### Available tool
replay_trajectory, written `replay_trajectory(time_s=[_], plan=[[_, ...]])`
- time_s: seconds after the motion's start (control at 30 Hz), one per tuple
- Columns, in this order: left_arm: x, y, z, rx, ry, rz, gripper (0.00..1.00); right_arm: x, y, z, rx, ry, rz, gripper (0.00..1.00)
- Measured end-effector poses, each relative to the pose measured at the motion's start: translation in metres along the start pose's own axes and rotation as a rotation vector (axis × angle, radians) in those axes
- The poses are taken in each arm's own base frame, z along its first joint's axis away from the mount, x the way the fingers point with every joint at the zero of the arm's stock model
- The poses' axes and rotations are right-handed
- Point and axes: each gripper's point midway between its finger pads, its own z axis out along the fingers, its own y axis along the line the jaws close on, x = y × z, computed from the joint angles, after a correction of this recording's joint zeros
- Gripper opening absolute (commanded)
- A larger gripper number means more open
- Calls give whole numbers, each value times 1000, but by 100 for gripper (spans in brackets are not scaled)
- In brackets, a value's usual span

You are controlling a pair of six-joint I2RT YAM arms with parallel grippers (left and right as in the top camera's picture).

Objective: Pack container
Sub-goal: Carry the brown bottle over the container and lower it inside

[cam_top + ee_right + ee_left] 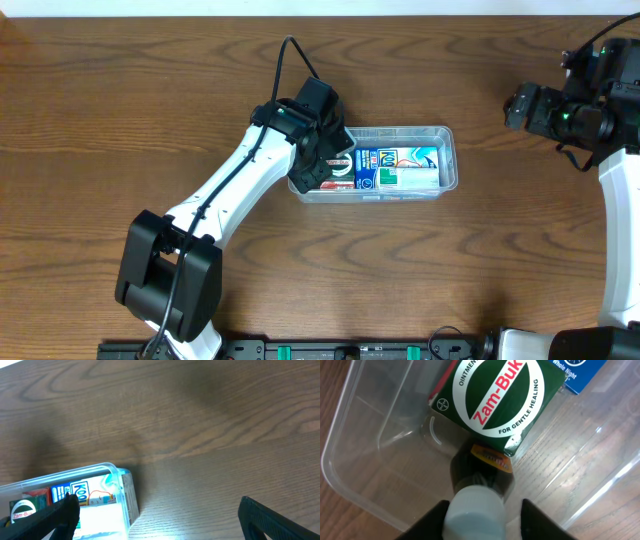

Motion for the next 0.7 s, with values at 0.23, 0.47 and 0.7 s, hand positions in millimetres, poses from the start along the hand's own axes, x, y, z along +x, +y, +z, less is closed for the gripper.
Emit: replay_trajectory(time_s=[0.23, 0.47, 0.7], plan=[[-1, 1, 0, -3, -6, 1, 68, 0, 0, 0, 0, 0, 0, 99], [-2, 1, 0, -5, -9, 2, 72, 0, 0, 0, 0, 0, 0, 99], [-4, 2, 0, -9, -16, 18, 79, 0, 0, 0, 0, 0, 0, 99]])
